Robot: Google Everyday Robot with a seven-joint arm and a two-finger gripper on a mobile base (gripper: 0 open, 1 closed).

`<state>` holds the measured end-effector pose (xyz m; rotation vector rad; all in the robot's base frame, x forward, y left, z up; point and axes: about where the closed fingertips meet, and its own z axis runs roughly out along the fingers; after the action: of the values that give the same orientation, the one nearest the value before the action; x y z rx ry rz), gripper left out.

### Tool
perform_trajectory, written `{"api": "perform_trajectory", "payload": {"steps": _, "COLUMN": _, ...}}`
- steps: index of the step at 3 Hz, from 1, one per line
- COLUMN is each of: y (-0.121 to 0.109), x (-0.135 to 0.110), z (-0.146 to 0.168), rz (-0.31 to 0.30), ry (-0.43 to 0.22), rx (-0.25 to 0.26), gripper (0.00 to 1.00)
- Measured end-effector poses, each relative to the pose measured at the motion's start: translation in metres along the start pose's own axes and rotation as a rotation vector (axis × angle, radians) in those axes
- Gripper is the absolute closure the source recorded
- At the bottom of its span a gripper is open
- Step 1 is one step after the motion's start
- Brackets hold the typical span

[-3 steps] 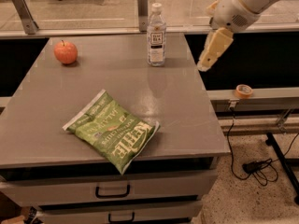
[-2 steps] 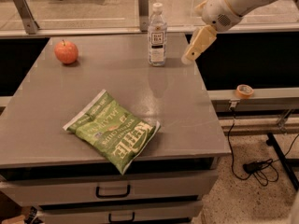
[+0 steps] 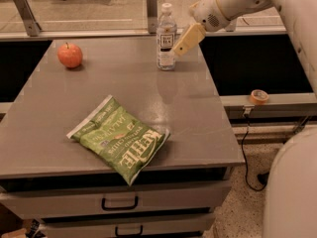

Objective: Knock blue plastic bottle over

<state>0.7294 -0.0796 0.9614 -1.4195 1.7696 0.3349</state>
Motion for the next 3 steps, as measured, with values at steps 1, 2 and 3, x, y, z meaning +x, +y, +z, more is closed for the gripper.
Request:
{"api": "perform_trajectory", "payload": {"steps": 1, "y": -0.007, "x": -0.010, "z": 0.024, "rz": 0.045, "ry": -0.048, "rx": 0.007, "gripper": 0.00}}
{"api": "perform_trajectory", "payload": {"steps": 2, "y": -0.013, "x": -0.014, "z": 0.044, "rz": 0.096, "ry": -0.090, "rx": -0.002, "gripper": 0.00}}
{"api": "perform_trajectory", "payload": {"steps": 3, "y": 0.003, "x": -0.035, "z": 0.053, "rz": 0.105, "ry": -0.152, "rx": -0.063, "gripper": 0.00}}
